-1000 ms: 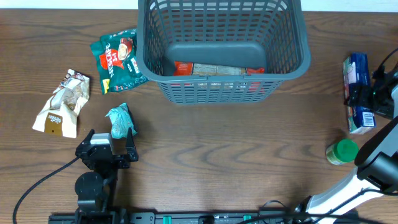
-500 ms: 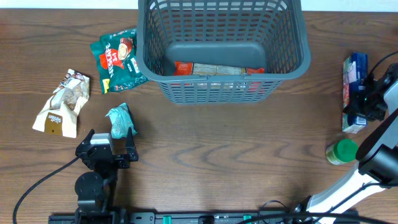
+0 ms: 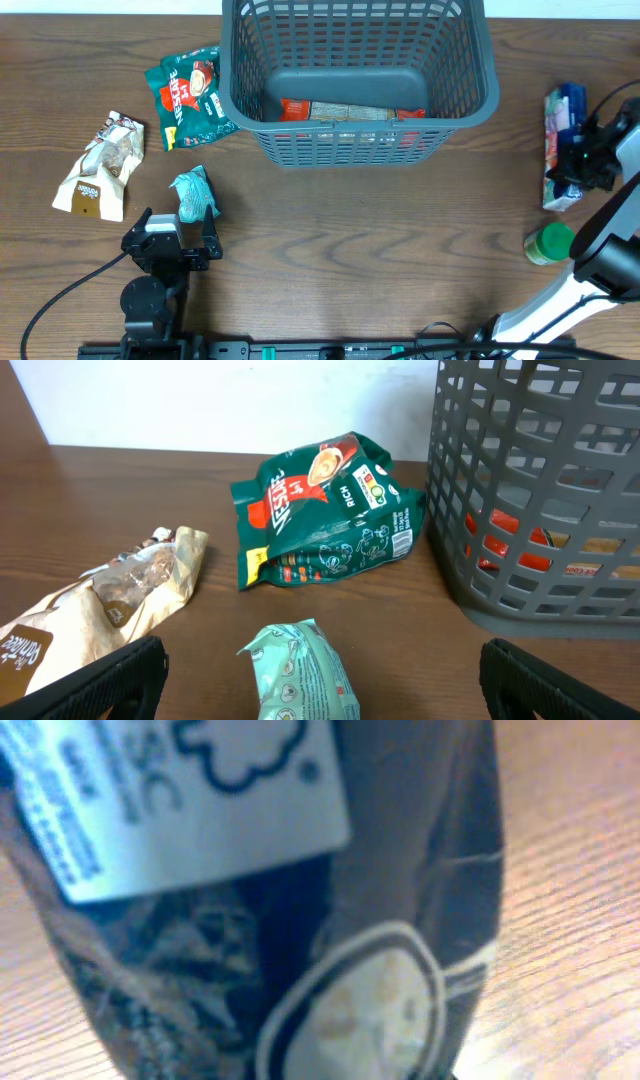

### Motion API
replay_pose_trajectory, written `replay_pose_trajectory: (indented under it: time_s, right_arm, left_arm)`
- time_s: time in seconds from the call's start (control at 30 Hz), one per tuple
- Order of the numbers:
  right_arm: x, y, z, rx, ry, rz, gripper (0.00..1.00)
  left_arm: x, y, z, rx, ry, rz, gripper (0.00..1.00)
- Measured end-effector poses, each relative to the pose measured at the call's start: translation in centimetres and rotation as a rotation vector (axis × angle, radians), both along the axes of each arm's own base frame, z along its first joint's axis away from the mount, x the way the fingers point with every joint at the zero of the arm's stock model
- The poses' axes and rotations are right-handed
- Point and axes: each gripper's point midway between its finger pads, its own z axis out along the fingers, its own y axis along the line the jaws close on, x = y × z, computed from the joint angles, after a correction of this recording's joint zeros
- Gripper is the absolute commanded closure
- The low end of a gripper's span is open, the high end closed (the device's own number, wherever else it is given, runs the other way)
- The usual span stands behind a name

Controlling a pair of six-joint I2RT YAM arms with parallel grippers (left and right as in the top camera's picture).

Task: Pack container
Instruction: 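Grasp the blue tissue pack with the right gripper, then carry the tissue pack into the basket and release it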

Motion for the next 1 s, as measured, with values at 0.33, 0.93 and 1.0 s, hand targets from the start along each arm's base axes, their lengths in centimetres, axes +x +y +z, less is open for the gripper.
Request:
replay_pose_trajectory:
  time_s: [0.33, 0.93, 1.0]
  right_arm:
    - [7.1, 3.3, 24.9, -0.264, -0.498, 0.146, 0.99]
    - [6.4, 29.5, 41.0, -0.492, -0.879, 1.14, 0.99]
    - [7.3, 30.7, 39.7, -0.485, -0.854, 1.197, 0.99]
  left_arm:
    - [0.0, 0.0, 0.0, 0.0, 0.0, 0.0, 0.01]
    - [0.0, 0.0, 0.0, 0.0, 0.0, 0.0, 0.01]
    - [0.0, 0.0, 0.0, 0.0, 0.0, 0.0, 0.01]
